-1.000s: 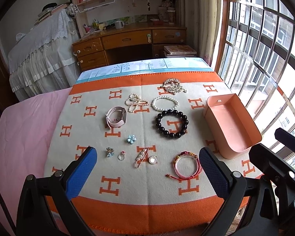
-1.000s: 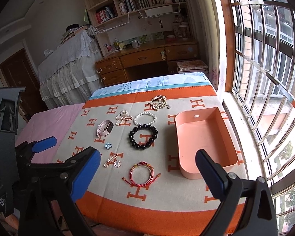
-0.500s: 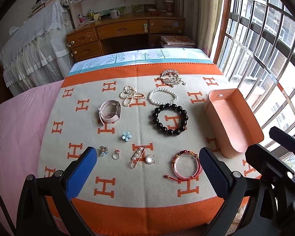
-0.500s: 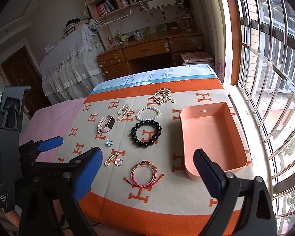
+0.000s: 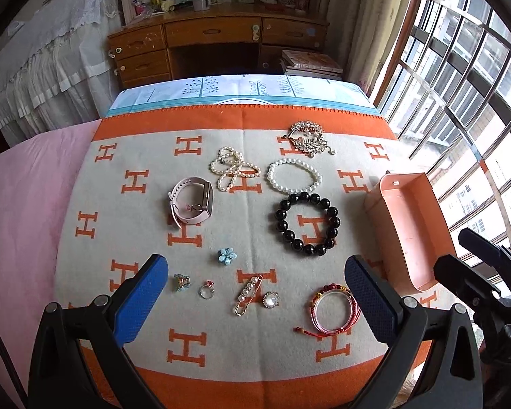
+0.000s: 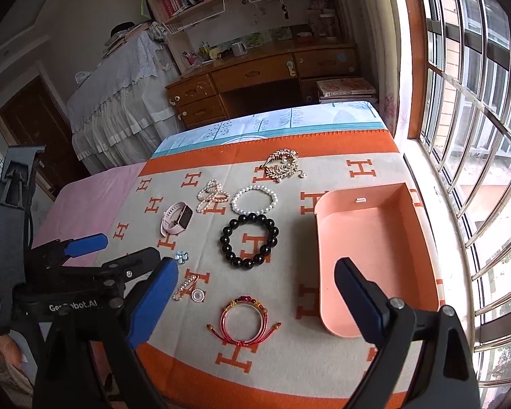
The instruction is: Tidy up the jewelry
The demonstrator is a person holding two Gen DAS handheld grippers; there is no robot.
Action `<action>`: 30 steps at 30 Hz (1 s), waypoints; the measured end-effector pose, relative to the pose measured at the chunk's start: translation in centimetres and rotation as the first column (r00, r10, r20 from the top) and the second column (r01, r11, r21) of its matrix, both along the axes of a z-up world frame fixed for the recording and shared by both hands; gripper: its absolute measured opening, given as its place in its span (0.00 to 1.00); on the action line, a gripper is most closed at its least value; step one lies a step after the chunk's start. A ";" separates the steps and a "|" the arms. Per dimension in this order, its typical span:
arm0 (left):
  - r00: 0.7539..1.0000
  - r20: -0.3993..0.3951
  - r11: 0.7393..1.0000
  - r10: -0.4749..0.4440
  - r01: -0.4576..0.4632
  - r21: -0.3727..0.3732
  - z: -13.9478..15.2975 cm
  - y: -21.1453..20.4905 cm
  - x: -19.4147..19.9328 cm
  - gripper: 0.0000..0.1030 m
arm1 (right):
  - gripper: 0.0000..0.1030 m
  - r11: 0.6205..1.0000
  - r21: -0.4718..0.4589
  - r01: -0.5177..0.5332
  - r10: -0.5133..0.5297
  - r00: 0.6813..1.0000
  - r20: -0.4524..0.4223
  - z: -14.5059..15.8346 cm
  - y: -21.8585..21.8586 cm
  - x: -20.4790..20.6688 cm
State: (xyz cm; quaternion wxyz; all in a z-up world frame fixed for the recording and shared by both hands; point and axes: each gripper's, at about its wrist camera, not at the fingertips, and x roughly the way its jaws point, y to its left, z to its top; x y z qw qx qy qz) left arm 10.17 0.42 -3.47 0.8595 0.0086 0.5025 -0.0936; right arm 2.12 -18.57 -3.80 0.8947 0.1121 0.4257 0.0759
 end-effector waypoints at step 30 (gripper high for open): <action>0.964 -0.255 0.993 0.071 -0.043 0.111 -10.6 2.8 19.3 0.79 | 0.17 0.982 -0.098 -0.162 0.106 0.899 -0.425 -12.1 3.7 22.4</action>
